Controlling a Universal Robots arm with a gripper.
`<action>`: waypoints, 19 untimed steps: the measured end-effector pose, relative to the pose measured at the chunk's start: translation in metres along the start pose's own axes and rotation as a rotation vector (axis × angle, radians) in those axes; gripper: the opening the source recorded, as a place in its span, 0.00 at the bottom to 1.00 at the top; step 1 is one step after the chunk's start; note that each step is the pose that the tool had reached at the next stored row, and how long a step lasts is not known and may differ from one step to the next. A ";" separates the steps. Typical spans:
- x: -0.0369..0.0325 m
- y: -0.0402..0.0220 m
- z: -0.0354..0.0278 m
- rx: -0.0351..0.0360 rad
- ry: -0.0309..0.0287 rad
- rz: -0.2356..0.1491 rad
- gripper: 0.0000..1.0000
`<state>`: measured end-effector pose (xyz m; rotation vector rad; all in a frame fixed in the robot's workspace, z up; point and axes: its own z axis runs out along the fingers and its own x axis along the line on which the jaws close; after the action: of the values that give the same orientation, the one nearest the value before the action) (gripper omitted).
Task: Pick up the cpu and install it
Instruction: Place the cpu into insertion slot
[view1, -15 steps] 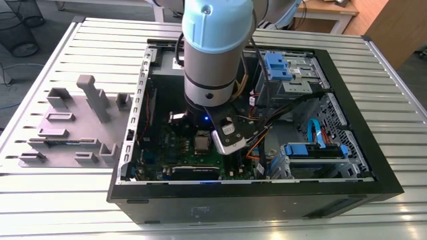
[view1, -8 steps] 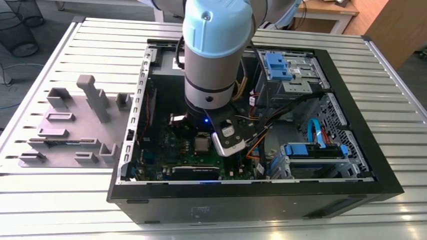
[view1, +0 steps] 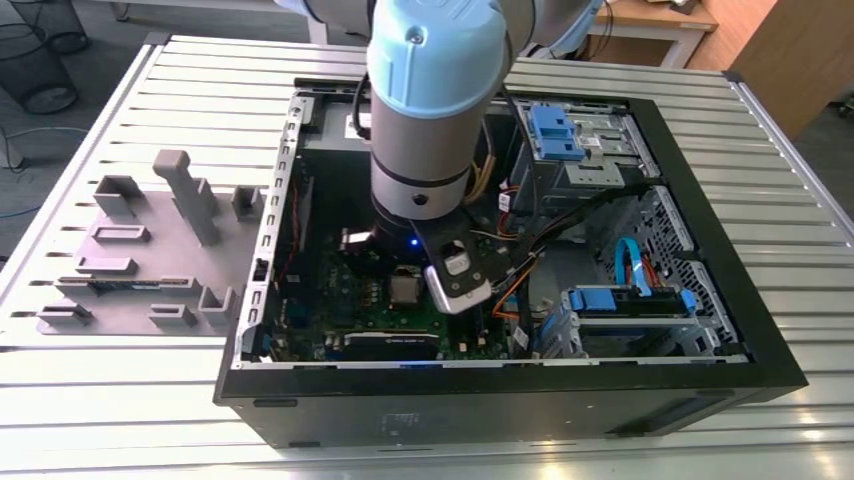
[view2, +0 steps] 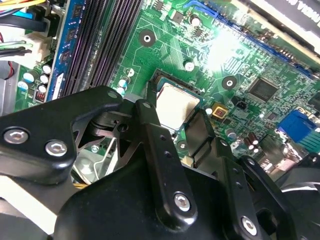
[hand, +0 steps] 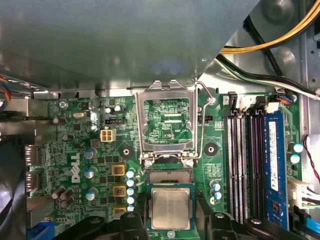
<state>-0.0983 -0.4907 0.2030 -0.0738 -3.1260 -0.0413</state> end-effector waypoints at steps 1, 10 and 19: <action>-0.0003 0.0001 0.0005 -0.0001 0.0000 0.000 0.47; -0.0008 0.0004 0.0059 -0.0004 0.0002 0.000 0.47; -0.0010 0.0011 0.0081 -0.0008 0.0000 0.000 0.47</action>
<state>-0.0973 -0.4894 0.1949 -0.0739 -3.1259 -0.0425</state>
